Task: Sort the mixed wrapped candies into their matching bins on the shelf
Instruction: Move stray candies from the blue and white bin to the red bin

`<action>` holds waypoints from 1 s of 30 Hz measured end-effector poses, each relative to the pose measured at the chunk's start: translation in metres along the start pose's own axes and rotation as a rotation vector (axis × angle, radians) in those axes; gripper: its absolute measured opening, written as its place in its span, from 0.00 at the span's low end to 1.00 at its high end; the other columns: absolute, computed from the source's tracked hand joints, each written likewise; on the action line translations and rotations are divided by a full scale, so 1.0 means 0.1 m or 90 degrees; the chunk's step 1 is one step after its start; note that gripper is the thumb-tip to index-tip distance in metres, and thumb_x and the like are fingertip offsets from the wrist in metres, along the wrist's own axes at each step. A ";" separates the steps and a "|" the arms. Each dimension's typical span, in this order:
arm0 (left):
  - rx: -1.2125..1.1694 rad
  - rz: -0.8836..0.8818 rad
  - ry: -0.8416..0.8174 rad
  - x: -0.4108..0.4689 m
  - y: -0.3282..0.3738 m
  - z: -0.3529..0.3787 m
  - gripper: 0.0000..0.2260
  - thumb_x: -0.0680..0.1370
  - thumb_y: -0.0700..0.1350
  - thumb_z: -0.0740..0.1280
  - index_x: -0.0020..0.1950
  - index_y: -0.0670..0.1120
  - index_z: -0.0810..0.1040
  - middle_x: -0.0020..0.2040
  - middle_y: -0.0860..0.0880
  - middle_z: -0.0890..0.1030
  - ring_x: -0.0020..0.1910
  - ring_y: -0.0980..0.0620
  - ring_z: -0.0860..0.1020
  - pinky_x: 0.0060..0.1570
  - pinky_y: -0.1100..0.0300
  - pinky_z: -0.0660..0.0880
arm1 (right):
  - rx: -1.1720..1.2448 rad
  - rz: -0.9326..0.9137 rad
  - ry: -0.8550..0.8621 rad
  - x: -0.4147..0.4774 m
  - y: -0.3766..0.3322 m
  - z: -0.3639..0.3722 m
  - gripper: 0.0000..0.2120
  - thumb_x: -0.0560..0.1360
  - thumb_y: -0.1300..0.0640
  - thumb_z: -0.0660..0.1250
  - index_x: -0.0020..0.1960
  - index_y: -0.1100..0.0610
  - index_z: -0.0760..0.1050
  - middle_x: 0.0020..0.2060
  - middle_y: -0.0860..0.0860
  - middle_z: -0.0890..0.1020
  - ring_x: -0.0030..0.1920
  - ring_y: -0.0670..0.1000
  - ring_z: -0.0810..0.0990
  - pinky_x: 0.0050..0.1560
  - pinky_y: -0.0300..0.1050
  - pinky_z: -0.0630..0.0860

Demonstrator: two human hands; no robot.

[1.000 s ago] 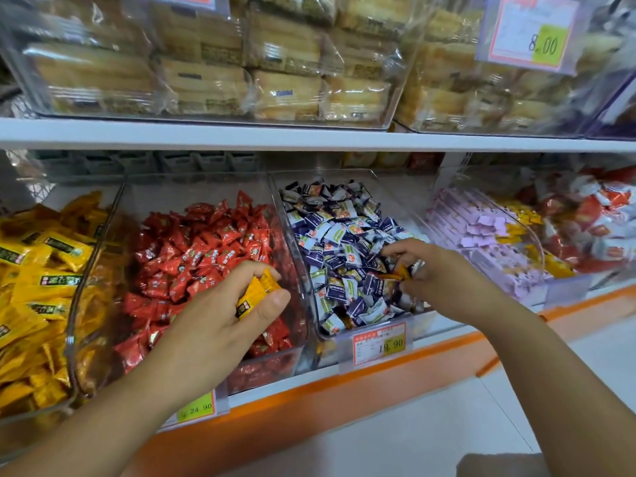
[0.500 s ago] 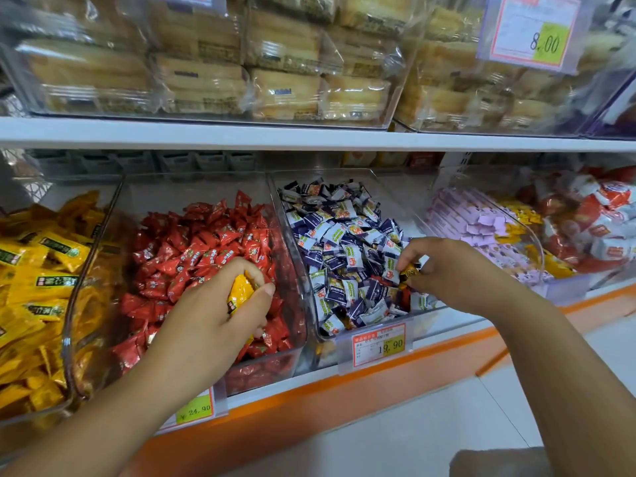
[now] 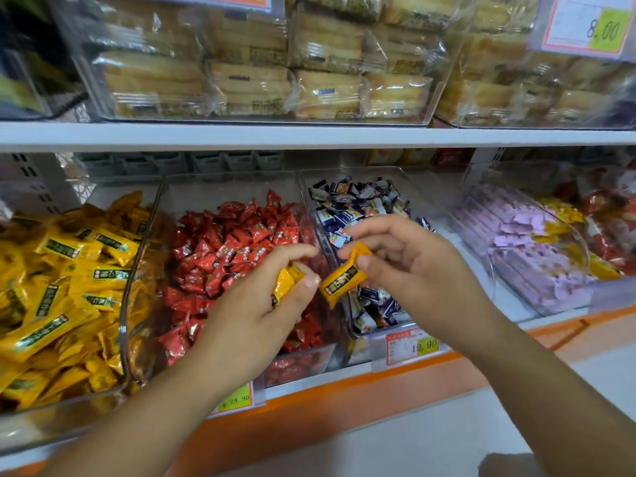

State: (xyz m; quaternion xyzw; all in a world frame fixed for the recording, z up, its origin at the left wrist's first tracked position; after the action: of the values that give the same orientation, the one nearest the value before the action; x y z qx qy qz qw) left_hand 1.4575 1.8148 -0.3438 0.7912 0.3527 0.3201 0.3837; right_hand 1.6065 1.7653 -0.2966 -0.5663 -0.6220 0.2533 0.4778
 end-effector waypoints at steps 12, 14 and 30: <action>0.096 -0.013 0.036 0.00 -0.07 -0.11 0.18 0.73 0.54 0.70 0.57 0.70 0.69 0.37 0.54 0.80 0.31 0.52 0.75 0.34 0.52 0.73 | -0.499 0.165 -0.011 0.04 0.18 -0.69 0.07 0.79 0.58 0.65 0.48 0.48 0.80 0.39 0.41 0.82 0.40 0.41 0.80 0.37 0.33 0.73; 0.095 -0.020 0.034 -0.01 -0.09 -0.10 0.19 0.72 0.54 0.70 0.57 0.71 0.69 0.36 0.53 0.80 0.29 0.52 0.75 0.33 0.52 0.73 | -0.577 0.315 -0.082 -0.07 0.51 -0.93 0.10 0.79 0.60 0.63 0.47 0.48 0.81 0.44 0.50 0.84 0.41 0.50 0.81 0.36 0.34 0.72; 0.049 -0.045 0.009 0.00 -0.13 -0.08 0.15 0.73 0.48 0.72 0.53 0.66 0.74 0.36 0.50 0.79 0.30 0.51 0.76 0.31 0.59 0.71 | -0.363 0.258 -0.045 -0.06 1.03 -0.77 0.20 0.76 0.65 0.66 0.62 0.46 0.71 0.46 0.51 0.79 0.37 0.51 0.77 0.32 0.36 0.70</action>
State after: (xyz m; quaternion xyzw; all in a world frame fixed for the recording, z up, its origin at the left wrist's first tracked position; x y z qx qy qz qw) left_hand 1.4475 1.8233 -0.3507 0.7900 0.3955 0.2979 0.3616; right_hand 1.7216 1.7656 -0.3548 -0.7798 -0.5585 0.1788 0.2190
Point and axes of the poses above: each hand's wrist, its own x-axis towards the middle knuckle, its own z-axis out of the palm, y = z × x, the point moved 9 cm from there along x, towards the middle knuckle
